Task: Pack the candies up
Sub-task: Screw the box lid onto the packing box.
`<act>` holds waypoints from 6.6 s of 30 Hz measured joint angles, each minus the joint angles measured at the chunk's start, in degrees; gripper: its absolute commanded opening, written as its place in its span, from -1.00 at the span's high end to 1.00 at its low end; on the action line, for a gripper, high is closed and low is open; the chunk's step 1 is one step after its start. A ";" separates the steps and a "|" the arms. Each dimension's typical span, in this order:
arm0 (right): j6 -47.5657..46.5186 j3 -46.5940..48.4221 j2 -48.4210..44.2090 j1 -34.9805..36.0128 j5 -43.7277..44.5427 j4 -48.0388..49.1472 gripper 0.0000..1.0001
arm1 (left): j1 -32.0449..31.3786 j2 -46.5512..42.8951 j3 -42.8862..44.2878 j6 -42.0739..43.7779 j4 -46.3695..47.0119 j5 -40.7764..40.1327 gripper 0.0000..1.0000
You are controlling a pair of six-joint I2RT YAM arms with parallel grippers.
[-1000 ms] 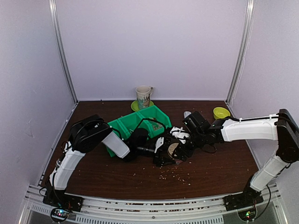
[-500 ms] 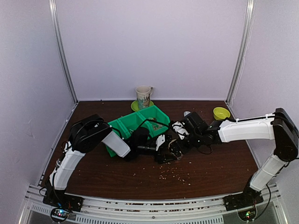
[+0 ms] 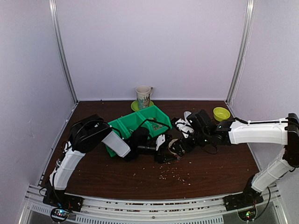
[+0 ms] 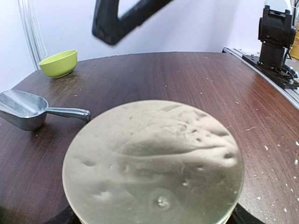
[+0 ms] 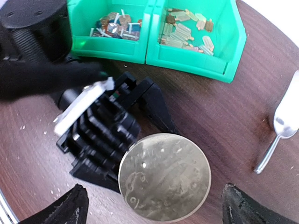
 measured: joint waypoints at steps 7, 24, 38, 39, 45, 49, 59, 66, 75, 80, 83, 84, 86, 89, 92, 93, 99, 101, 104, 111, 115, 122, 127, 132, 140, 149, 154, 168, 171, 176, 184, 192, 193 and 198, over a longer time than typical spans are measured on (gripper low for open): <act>-17.25 -0.94 -5.20 -1.95 -5.09 -5.03 -0.99 | 0.55 0.00 -0.46 0.61 0.15 6.10 -0.38; -34.71 -0.02 1.44 -2.29 -16.13 -9.49 -0.99 | 0.59 0.50 -1.62 -1.25 1.97 18.80 -0.41; -34.38 5.22 6.84 -2.29 -19.76 -10.12 -0.99 | 0.52 0.57 -1.62 -1.33 2.03 20.02 -0.41; -34.25 5.22 7.17 -2.29 -19.93 -10.34 -1.00 | 0.52 0.57 -1.62 -1.33 2.03 20.02 -0.41; -33.73 5.22 7.65 -2.29 -20.61 -10.47 -0.95 | 0.48 0.57 -1.62 -1.31 2.01 20.02 -0.41; -33.03 5.75 7.98 -2.29 -21.09 -10.95 -0.86 | 0.48 0.57 -1.62 -1.31 2.01 20.02 -0.40; -31.61 6.99 8.74 -2.29 -21.68 -11.45 -0.74 | 0.48 0.57 -1.62 -0.66 1.68 19.80 -0.39; -30.86 7.10 9.01 -2.29 -21.62 -11.47 -0.71 | 0.48 0.57 -1.60 0.00 1.46 19.12 -0.38; -26.93 7.10 9.01 -2.38 -18.14 -10.88 -0.71 | 0.33 0.57 -0.98 0.85 0.72 14.69 -0.37; -21.77 7.02 9.01 -2.21 -13.84 -9.79 -0.73 | 0.15 0.50 -0.68 1.22 0.50 10.73 -0.38; -16.92 6.97 9.07 -1.95 -10.34 -8.85 -0.73 | 0.04 0.33 -0.39 1.27 0.09 8.00 -0.38; -15.19 6.97 9.20 -1.95 -9.16 -8.55 -0.73 | -0.02 0.22 -0.28 1.31 -0.26 6.88 -0.38; -11.30 7.13 9.66 -1.86 -6.62 -7.80 -0.74 | -0.07 0.09 -0.07 1.53 -0.85 5.20 -0.38; -6.43 7.65 10.58 -1.68 -3.80 -6.82 -0.77 | -0.04 -0.11 0.26 1.73 -1.62 2.84 -0.38; -1.92 7.67 11.32 -1.68 -1.88 -4.87 -0.81 | -0.04 -0.13 0.42 1.73 -1.62 1.16 -0.38; -0.74 7.67 11.65 -1.66 -1.40 -4.17 -0.82 | -0.02 -0.13 0.42 1.70 -1.64 0.76 -0.38; 2.32 7.67 12.04 -1.57 0.17 -3.37 -0.97 | -0.07 -0.20 0.42 1.64 -1.64 -0.28 -0.39; 2.45 7.65 11.80 -1.57 0.31 -3.39 -0.99 | -0.07 -0.22 0.42 1.64 -1.64 -0.39 -0.39; 1.81 6.86 10.08 -1.57 0.31 -3.34 -0.99 | -0.09 -0.22 0.42 1.66 -1.60 -0.37 -0.40; -6.03 3.02 2.67 -1.86 -1.03 -4.04 -0.99 | -0.07 -0.22 0.20 1.66 -1.18 0.28 -0.40; -13.11 1.11 -0.61 -2.27 -3.21 -5.46 -0.99 | 0.09 -0.22 -0.15 1.73 -0.66 2.43 -0.43; -26.95 0.90 -1.57 -2.67 -9.51 -10.78 -0.99 | 0.37 -0.22 -1.49 1.70 0.79 8.59 -0.43; -33.24 1.64 -0.61 -2.67 -13.79 -12.96 -1.00 | 0.37 -0.22 -2.34 1.49 1.73 13.00 -0.43; -37.07 3.43 1.99 -2.67 -15.32 -13.64 -1.00 | 0.37 -0.15 -2.51 1.42 1.77 15.82 -0.40; -39.17 4.79 3.69 -2.67 -17.62 -13.60 -0.97 | 0.37 0.07 -2.49 1.40 1.79 18.40 -0.39; -40.22 8.11 8.66 -2.67 -20.13 -14.10 -0.94 | 0.37 0.22 -2.49 1.40 2.05 19.02 -0.38; -40.26 8.50 9.55 -2.67 -20.81 -14.38 -0.89 | 0.37 0.24 -2.47 1.40 2.05 19.12 -0.38; -39.87 9.73 10.95 -2.67 -21.70 -15.76 -0.73 | 0.37 0.31 -2.38 1.36 1.99 19.10 -0.33; -39.36 9.73 10.95 -2.64 -21.62 -15.74 -0.72 | 0.37 0.31 -2.38 1.31 1.99 18.29 -0.32; -35.71 9.73 10.95 -2.60 -19.30 -15.02 -0.72 | 0.37 0.31 -2.12 1.36 1.79 15.30 -0.33; -21.81 9.53 11.08 -2.19 -10.86 -11.82 -0.73 | 0.28 -0.11 -1.49 1.40 0.96 7.02 -0.32; -7.23 11.54 13.49 -1.05 -1.84 -10.12 -0.82 | 0.22 -0.48 -0.85 1.42 -0.26 -0.02 -0.33; -6.08 11.56 13.66 -0.92 -1.27 -9.68 -0.84 | 0.22 -0.52 -0.83 1.38 -0.33 -0.42 -0.33; -2.51 11.52 13.88 -0.55 0.59 -8.20 -0.95 | 0.17 -0.76 -0.85 1.22 -0.70 -1.64 -0.34</act>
